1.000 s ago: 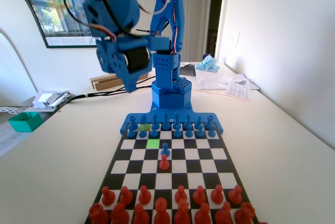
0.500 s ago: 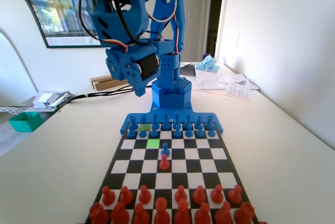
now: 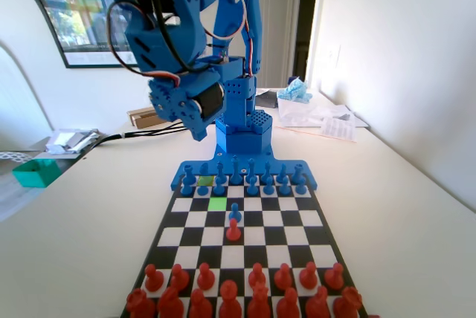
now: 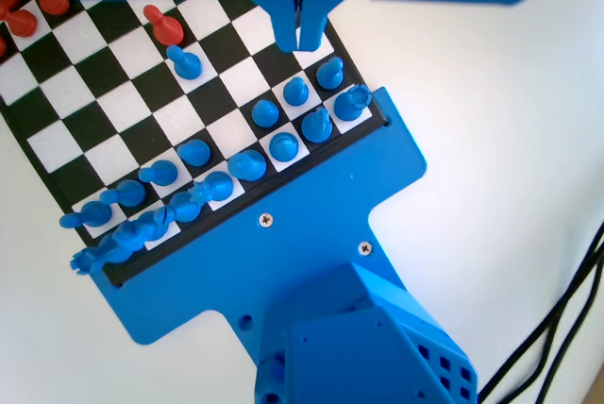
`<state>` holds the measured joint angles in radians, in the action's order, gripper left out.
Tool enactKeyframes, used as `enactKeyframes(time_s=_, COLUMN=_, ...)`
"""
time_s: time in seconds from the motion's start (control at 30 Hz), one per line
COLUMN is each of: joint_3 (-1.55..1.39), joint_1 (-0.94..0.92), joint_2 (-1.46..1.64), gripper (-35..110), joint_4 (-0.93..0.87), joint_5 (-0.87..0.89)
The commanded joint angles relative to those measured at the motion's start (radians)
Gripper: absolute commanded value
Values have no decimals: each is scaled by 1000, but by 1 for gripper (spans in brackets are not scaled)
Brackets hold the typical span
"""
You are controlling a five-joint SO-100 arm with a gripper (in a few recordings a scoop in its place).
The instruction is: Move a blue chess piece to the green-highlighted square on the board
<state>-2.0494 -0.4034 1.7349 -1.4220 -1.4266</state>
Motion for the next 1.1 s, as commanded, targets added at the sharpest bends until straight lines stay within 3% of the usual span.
enactKeyframes(time_s=0.0, joint_3=-26, joint_1=-9, joint_2=18, gripper=6, joint_4=28, joint_5=-8)
enactKeyframes(time_s=0.33, joint_3=-144, joint_1=-48, joint_2=31, gripper=13, joint_4=129, joint_5=-37)
enactKeyframes(time_s=1.07, joint_3=-298, joint_1=-75, joint_2=28, gripper=13, joint_4=336, joint_5=-86)
